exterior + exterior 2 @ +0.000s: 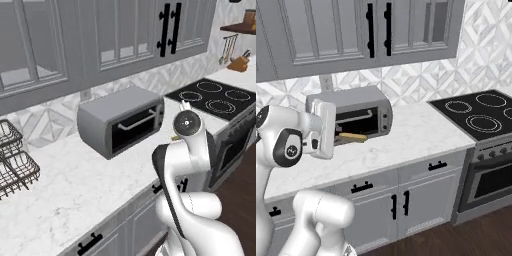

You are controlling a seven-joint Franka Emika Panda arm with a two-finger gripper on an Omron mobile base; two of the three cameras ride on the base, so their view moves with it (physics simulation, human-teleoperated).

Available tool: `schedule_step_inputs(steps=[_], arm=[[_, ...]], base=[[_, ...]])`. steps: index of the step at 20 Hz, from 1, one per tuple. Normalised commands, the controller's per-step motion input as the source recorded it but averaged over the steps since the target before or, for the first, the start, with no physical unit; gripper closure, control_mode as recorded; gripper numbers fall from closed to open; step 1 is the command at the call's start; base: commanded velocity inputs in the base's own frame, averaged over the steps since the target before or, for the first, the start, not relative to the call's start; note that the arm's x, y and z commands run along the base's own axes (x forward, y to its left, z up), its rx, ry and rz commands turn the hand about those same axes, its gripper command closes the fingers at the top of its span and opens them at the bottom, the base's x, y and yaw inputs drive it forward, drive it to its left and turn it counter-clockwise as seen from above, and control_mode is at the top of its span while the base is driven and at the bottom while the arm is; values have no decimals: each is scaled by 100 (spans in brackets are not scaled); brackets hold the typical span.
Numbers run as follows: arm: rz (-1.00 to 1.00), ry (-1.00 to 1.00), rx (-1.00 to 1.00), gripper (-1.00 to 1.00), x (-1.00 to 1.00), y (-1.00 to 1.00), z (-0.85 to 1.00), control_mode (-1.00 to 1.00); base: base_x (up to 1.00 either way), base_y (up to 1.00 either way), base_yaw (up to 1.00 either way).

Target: Start the toaster. Once the lever pops up, take the bread to the plate on the dining counter.

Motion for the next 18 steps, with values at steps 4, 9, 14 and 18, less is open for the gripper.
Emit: schedule_step_inputs(steps=[4, 9, 14, 18], arm=[[0, 0, 0, 100, 0, 0, 0, 100], [0, 0, 0, 100, 0, 0, 0, 100], [0, 0, 0, 100, 0, 0, 0, 100], [0, 0, 0, 100, 0, 0, 0, 100]], base=[[4, -93, -40], [7, -100, -39], [35, -100, -28], [44, -100, -22]])
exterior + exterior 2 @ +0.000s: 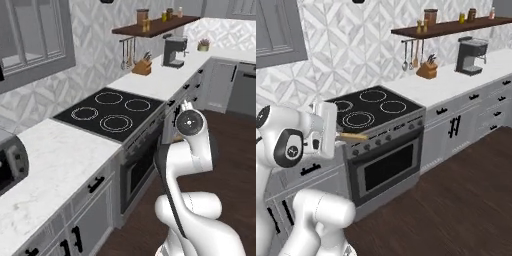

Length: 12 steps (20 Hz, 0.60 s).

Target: Start the toaster. Once the lever pops up, take the bread to the plate on the dining counter.

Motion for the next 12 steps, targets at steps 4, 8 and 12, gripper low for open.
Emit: schedule_step_inputs(steps=[4, 8, 12], arm=[[0, 0, 0, 100, 0, 0, 0, 100], [0, 0, 0, 100, 0, 0, 0, 100], [0, 0, 0, 100, 0, 0, 0, 100]], base=[[45, -100, -31], [32, -100, -35], [20, -100, -37]])
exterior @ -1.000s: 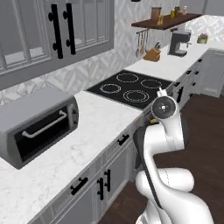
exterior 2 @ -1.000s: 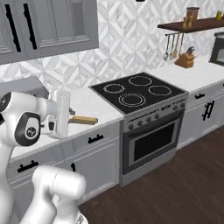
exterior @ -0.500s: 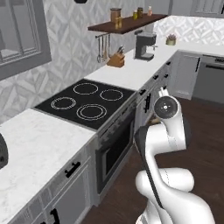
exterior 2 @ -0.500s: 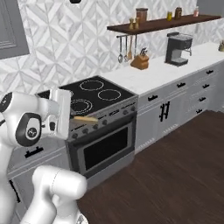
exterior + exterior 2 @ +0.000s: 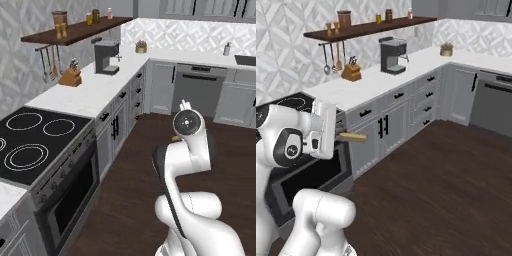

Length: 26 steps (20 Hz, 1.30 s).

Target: Start the toaster. Once the lever pops up, take the bread to the plate on the dining counter.

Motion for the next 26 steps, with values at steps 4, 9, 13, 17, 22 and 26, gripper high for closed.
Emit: schedule_step_inputs(steps=[4, 9, 13, 17, 22, 26], arm=[[0, 0, 0, 100, 0, 0, 0, 100], [0, 0, 0, 100, 0, 0, 0, 100], [0, 0, 0, 100, 0, 0, 0, 100], [0, 0, 0, 100, 0, 0, 0, 100], [0, 0, 0, 100, 0, 0, 0, 100], [0, 0, 0, 100, 0, 0, 0, 100]], base=[[9, -100, -34], [6, -100, -32], [16, -100, -30], [30, -100, -27], [34, -100, -24], [26, -100, -16]])
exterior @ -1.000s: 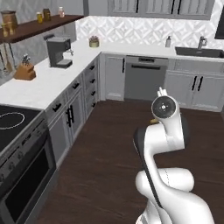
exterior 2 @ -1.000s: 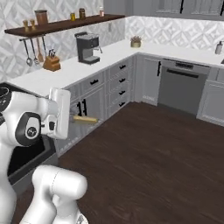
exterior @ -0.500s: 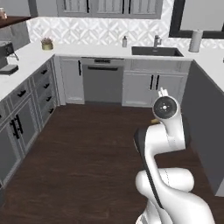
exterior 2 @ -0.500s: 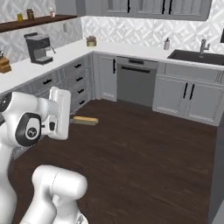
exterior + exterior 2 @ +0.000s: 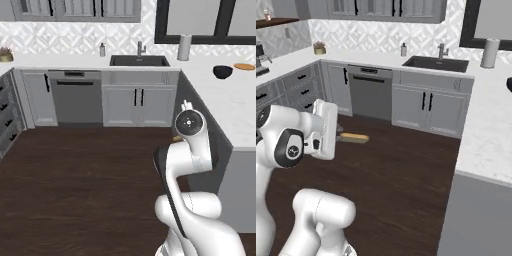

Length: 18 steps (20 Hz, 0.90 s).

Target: Start the toaster. Once the lever pops up, take the bread to the plate on the dining counter.

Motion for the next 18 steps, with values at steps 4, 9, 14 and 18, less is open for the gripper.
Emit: schedule_step_inputs(steps=[4, 9, 14, 18], arm=[[0, 0, 0, 100, 0, 0, 0, 100], [0, 0, 0, 100, 0, 0, 0, 100], [0, 0, 0, 100, 0, 0, 0, 100], [0, 0, 0, 100, 0, 0, 0, 100]], base=[[0, -100, -3], [0, -100, 0], [0, -100, 0], [0, -100, 0]])
